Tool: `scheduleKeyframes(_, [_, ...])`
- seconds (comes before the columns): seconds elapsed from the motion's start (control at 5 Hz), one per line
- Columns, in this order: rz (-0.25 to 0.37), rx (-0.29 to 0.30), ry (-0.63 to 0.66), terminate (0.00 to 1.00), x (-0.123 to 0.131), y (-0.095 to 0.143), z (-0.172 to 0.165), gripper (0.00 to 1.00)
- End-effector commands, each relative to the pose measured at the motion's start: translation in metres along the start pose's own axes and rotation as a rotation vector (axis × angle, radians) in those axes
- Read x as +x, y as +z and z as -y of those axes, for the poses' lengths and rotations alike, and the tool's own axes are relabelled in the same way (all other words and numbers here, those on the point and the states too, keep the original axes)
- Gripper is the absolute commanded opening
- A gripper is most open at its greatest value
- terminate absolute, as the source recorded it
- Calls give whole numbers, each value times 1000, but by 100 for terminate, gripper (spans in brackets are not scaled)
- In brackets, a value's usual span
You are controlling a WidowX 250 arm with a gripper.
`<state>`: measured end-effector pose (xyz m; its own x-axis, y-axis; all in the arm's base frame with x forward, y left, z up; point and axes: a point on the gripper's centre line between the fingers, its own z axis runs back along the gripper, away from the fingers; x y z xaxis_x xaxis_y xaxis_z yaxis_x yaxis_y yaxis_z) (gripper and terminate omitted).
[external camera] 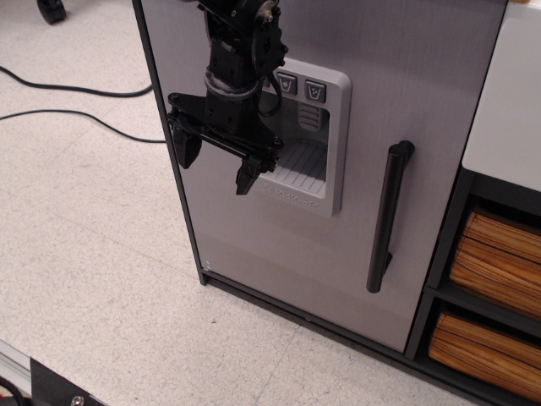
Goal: Open fridge
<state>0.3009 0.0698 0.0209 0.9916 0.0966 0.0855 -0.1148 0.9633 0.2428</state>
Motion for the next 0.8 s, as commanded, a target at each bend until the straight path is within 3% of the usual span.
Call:
scheduleKeyframes(0.0, [0,0,0,0,0,0,0,100])
scheduleKeyframes(0.2, [47,11,-99,0,-20,5,35,100])
scheduleKeyframes(0.6, [138,-89,-167,0,-30,45,103,100])
